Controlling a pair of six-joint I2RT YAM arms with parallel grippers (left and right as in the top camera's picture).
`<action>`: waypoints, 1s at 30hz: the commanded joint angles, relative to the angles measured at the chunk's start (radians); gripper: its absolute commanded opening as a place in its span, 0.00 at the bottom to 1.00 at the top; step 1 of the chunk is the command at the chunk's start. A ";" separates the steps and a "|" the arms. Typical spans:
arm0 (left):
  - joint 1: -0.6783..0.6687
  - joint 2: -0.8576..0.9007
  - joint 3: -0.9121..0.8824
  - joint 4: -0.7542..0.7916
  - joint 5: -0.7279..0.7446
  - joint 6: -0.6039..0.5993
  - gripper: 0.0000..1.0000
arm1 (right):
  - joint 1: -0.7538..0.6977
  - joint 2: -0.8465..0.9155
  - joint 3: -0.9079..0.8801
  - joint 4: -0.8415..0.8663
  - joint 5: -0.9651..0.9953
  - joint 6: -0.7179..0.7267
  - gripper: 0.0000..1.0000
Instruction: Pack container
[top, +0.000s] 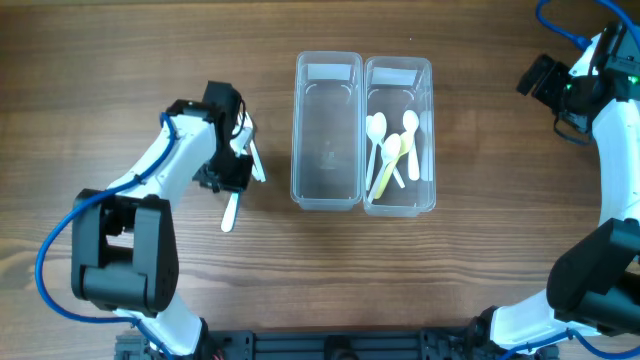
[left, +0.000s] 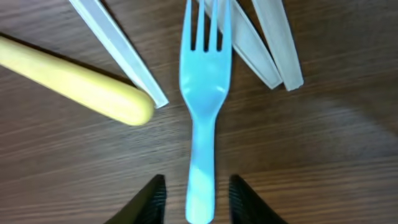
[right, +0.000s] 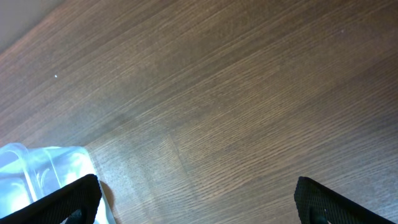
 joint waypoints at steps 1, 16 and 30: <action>-0.008 0.005 -0.046 0.030 0.068 0.002 0.43 | 0.003 0.006 0.008 0.003 -0.008 0.000 0.99; -0.008 0.007 -0.184 0.247 0.063 0.001 0.24 | 0.005 0.006 0.008 0.006 -0.008 0.001 0.99; -0.021 -0.047 0.253 -0.163 0.069 -0.126 0.04 | 0.005 0.006 0.008 0.010 -0.009 0.001 0.99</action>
